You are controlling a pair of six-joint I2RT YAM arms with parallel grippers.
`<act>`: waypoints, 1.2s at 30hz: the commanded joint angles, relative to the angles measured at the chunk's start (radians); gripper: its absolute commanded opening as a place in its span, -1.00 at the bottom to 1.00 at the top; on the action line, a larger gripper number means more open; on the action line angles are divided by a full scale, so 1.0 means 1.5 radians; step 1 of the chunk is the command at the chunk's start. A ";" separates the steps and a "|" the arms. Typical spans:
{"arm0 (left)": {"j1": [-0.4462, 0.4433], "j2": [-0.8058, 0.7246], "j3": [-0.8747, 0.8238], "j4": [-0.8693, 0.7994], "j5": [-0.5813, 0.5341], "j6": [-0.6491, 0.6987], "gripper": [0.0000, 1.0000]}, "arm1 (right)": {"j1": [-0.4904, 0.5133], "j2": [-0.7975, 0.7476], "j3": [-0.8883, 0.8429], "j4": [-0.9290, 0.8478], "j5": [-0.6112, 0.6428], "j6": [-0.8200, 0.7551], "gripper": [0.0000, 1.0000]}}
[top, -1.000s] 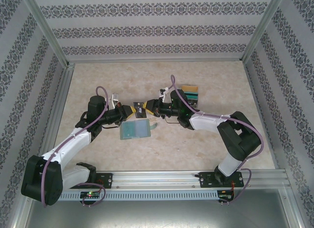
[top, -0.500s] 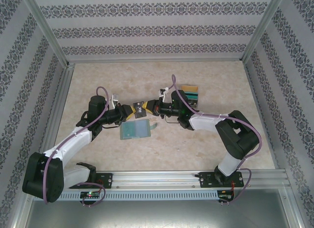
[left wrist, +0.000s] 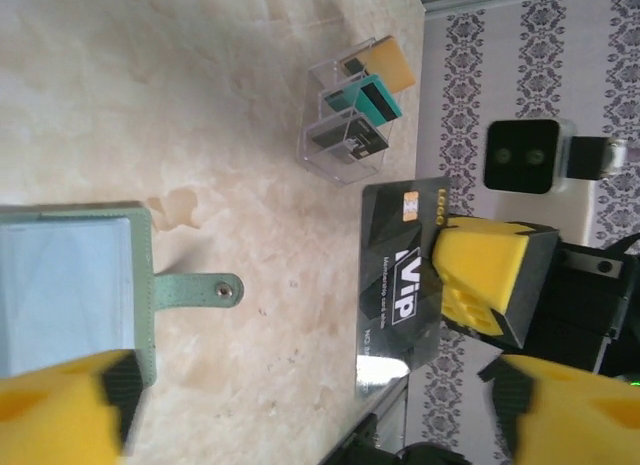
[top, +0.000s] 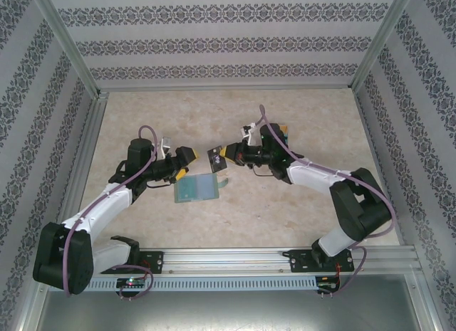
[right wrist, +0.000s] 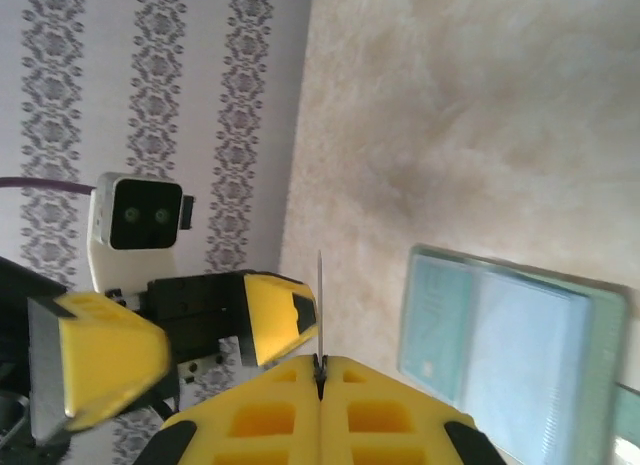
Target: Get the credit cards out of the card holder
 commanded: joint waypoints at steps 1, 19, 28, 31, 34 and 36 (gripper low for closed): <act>0.009 -0.019 0.020 -0.038 -0.015 0.028 0.99 | -0.019 -0.046 0.064 -0.250 0.021 -0.240 -1.00; 0.009 -0.045 0.040 -0.103 -0.024 0.088 0.99 | -0.037 -0.108 0.200 -0.627 0.395 -1.004 -1.00; 0.009 -0.061 0.023 -0.093 -0.017 0.087 0.99 | -0.040 -0.038 0.206 -0.588 0.557 -1.256 -1.00; 0.009 -0.072 0.014 -0.094 -0.018 0.082 0.99 | -0.040 -0.010 0.216 -0.577 0.574 -1.314 -1.00; 0.009 -0.087 0.002 -0.095 -0.021 0.078 0.99 | -0.045 0.015 0.217 -0.563 0.590 -1.369 -1.00; 0.009 -0.095 -0.003 -0.096 -0.025 0.077 0.99 | -0.049 0.029 0.223 -0.561 0.589 -1.389 -1.00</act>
